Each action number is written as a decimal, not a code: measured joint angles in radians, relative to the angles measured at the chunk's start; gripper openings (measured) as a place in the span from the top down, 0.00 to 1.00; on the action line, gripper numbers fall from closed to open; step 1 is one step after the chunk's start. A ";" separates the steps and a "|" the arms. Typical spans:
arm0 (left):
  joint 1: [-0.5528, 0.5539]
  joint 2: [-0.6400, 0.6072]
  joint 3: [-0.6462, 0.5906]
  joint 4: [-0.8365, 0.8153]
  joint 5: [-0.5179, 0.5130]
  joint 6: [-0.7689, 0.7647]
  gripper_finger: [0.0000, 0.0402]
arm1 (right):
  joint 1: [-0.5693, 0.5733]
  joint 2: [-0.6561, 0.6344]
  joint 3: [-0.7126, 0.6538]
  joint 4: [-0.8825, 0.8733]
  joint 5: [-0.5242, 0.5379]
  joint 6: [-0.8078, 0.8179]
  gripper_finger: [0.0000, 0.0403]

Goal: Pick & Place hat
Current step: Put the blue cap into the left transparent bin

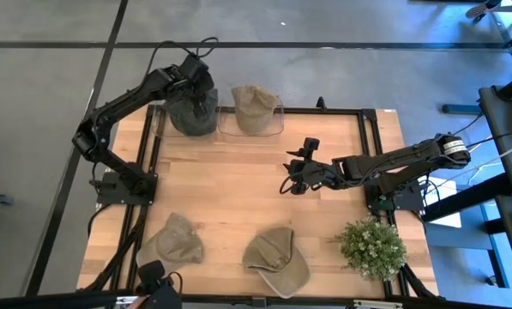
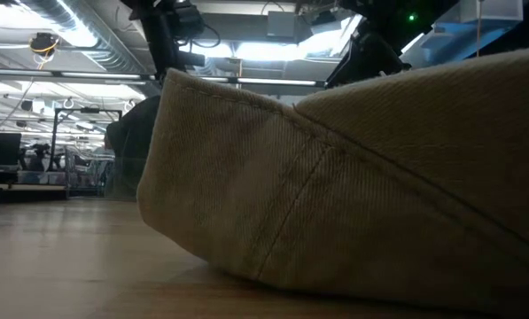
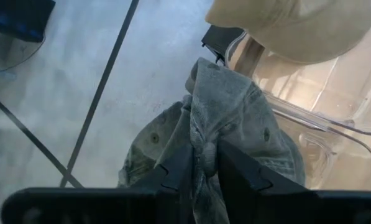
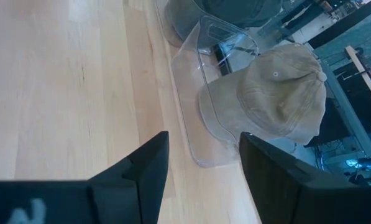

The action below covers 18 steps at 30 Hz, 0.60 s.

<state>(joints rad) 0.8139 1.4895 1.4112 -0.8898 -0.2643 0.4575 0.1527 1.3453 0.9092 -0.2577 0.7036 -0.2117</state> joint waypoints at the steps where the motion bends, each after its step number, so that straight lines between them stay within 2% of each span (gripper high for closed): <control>1: 0.000 0.000 0.000 0.000 -0.004 -0.001 0.81 | 0.000 0.000 0.000 0.000 0.000 0.003 0.51; 7: 0.000 0.000 0.000 0.004 -0.025 0.000 0.65 | 0.000 0.000 0.000 -0.015 -0.001 0.052 0.51; 11: 0.000 -0.001 0.000 0.005 -0.117 0.004 0.56 | 0.000 0.000 0.000 -0.025 -0.001 0.052 0.51; 14: 0.000 -0.005 0.000 0.009 -0.171 0.012 0.53 | 0.000 0.000 0.000 -0.025 -0.001 0.052 0.51; 18: 0.000 -0.006 0.000 0.035 -0.175 0.012 0.52 | 0.000 0.000 0.000 -0.025 -0.001 0.052 0.51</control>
<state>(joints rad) 0.8143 1.4837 1.4113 -0.8543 -0.4393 0.4690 0.1528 1.3453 0.9092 -0.2830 0.7031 -0.1600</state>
